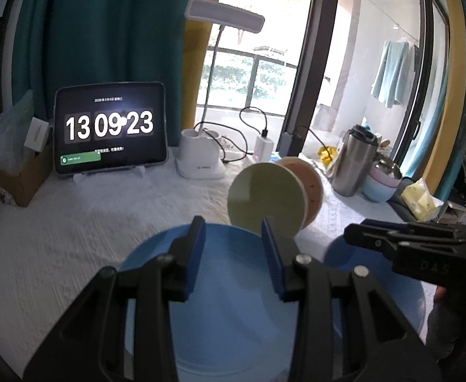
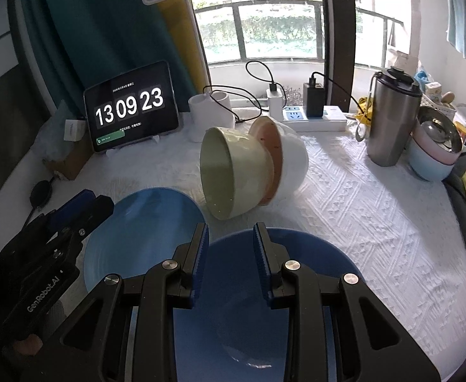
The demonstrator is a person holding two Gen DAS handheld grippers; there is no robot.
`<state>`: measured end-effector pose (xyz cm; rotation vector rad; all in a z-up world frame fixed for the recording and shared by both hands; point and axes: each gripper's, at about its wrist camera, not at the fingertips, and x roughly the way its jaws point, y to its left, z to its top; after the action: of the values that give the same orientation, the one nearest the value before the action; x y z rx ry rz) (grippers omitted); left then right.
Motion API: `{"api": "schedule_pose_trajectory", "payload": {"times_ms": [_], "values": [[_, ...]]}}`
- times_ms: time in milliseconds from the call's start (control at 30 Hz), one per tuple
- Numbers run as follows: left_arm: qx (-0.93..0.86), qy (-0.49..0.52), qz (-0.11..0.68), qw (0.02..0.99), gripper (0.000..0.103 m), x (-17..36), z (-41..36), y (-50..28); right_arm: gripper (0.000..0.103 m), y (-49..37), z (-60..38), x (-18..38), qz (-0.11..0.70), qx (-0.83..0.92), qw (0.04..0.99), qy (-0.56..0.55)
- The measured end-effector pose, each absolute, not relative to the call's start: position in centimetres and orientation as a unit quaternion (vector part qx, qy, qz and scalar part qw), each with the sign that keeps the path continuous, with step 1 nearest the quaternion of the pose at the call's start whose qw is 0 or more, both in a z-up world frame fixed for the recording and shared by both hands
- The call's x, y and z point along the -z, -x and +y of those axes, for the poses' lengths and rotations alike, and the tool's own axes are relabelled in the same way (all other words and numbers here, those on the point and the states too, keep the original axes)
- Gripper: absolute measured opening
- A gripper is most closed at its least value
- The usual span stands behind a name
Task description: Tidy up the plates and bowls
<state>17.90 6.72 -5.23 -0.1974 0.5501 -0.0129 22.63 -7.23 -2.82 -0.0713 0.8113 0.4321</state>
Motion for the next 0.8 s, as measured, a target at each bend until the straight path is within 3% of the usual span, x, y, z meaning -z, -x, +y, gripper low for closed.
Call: {"api": "schedule_pose_trajectory", "payload": {"times_ms": [800], "values": [[0.084, 0.067, 0.339, 0.934, 0.038, 7.0, 8.6, -25.7, 0.03, -27.1, -2.3, 4.7, 0.422, -0.182, 0.888, 0.029]]}}
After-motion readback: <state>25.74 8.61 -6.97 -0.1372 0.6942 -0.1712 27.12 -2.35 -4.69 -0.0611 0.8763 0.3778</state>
